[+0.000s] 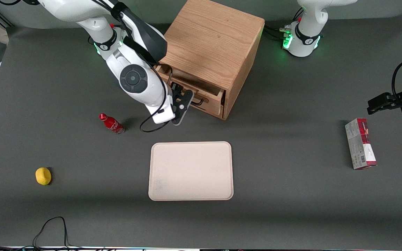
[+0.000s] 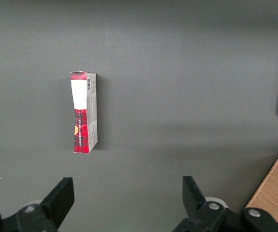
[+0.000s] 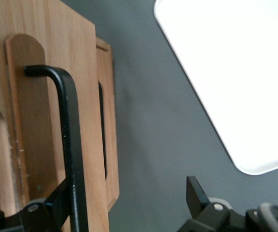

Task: Open upper drawer
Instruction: 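Pull the handle with the right gripper, sliding the drawer out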

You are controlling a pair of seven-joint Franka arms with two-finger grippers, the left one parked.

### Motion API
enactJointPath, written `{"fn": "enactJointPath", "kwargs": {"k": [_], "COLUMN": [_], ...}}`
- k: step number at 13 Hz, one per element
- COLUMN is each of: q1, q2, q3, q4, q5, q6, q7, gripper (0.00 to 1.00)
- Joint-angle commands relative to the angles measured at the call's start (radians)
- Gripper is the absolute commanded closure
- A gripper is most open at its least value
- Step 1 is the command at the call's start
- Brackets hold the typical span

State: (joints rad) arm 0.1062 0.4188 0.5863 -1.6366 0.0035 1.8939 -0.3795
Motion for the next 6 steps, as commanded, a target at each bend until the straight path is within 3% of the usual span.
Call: {"fn": "enactJointPath", "kwargs": {"k": [1, 6], "q1": [0.001, 0.0], "q2": [0.043, 0.115], "q3": [-0.028, -0.055], "q4": [0.073, 0.168], "q5": [-0.035, -0.112], "q6": [-0.004, -0.006], "q7": [-0.018, -0.021], "gripper": [0.0, 0.0]}}
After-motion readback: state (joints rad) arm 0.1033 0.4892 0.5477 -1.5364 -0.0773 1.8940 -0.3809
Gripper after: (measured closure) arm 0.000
